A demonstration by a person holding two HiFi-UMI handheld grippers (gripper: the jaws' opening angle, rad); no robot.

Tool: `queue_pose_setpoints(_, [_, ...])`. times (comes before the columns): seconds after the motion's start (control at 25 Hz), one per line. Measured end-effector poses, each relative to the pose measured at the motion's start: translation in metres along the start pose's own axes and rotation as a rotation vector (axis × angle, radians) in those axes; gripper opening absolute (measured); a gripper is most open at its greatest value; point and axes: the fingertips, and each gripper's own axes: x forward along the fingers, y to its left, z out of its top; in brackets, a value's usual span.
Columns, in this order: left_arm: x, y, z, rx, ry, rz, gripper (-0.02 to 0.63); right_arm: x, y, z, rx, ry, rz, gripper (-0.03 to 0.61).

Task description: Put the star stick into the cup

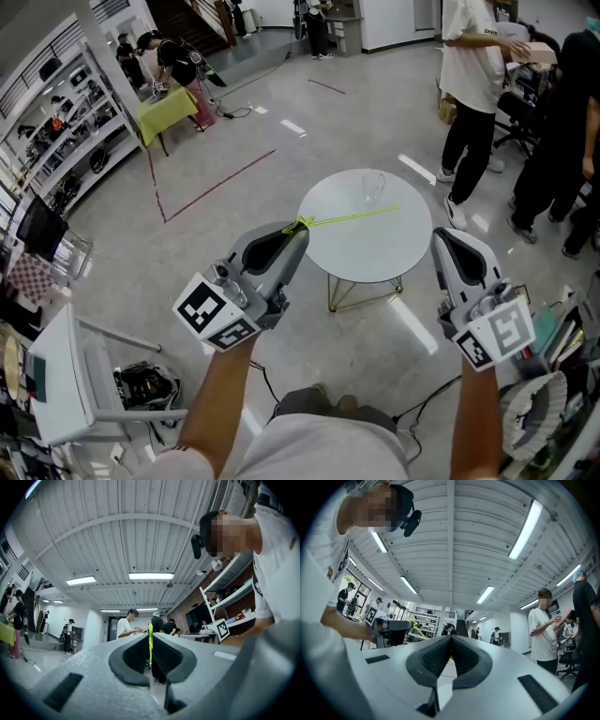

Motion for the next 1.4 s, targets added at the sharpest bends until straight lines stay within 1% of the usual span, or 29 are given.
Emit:
queue_pose_setpoints(0.28, [0.007, 0.008, -0.004, 0.004, -0.001, 0.007, 0.028, 0.002, -0.01, -0.001, -0.008, 0.005, -0.004, 0.011])
queue_pose_setpoints(0.52, [0.023, 0.033, -0.014, 0.001, -0.002, 0.016, 0.028, 0.017, -0.029, -0.01, -0.012, 0.017, -0.012, 0.011])
queue_pose_setpoints(0.88, [0.066, 0.089, -0.038, -0.008, 0.004, -0.003, 0.028, 0.064, -0.071, -0.029, -0.027, 0.048, -0.031, 0.011])
queue_pose_setpoints(1.4, [0.121, 0.178, -0.084, -0.026, 0.057, -0.049, 0.028, 0.147, -0.129, -0.065, -0.026, 0.089, -0.067, 0.011])
